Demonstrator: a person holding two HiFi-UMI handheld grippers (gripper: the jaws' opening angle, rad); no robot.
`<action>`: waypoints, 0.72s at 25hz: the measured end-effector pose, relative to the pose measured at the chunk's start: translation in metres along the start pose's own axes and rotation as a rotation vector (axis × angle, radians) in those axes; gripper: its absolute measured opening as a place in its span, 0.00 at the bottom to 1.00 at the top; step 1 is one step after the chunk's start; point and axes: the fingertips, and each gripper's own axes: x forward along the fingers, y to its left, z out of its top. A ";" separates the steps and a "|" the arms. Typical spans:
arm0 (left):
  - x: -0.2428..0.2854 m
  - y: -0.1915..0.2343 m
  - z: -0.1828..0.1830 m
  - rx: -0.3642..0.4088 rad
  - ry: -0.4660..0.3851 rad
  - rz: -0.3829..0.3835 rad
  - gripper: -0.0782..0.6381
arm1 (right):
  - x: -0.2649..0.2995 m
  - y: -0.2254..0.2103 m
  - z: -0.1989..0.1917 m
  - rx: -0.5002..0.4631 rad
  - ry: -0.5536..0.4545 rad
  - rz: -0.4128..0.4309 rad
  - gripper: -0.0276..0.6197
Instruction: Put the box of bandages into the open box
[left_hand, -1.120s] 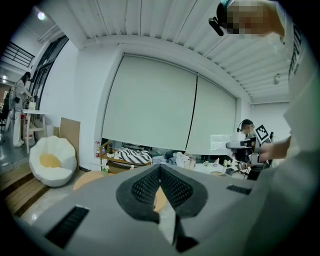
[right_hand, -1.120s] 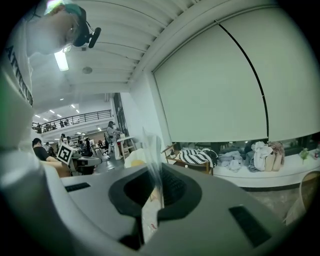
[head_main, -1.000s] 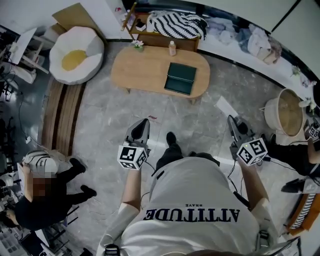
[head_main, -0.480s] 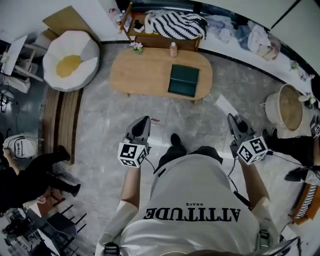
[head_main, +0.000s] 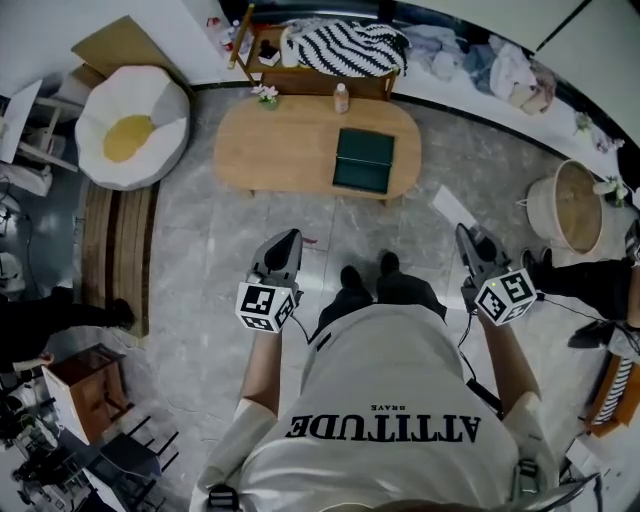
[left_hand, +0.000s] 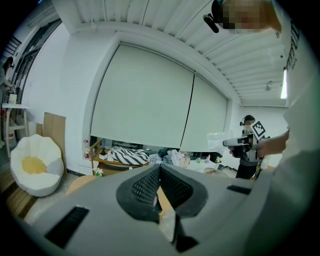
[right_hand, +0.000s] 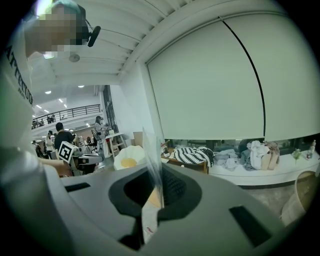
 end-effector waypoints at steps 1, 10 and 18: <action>0.002 0.001 0.000 -0.001 0.002 0.000 0.14 | 0.002 -0.001 0.000 0.000 0.002 0.002 0.08; 0.031 0.015 0.004 -0.019 0.010 0.072 0.14 | 0.042 -0.031 0.006 -0.009 0.039 0.059 0.08; 0.089 0.032 0.013 -0.035 0.018 0.144 0.14 | 0.119 -0.077 0.018 -0.006 0.114 0.173 0.08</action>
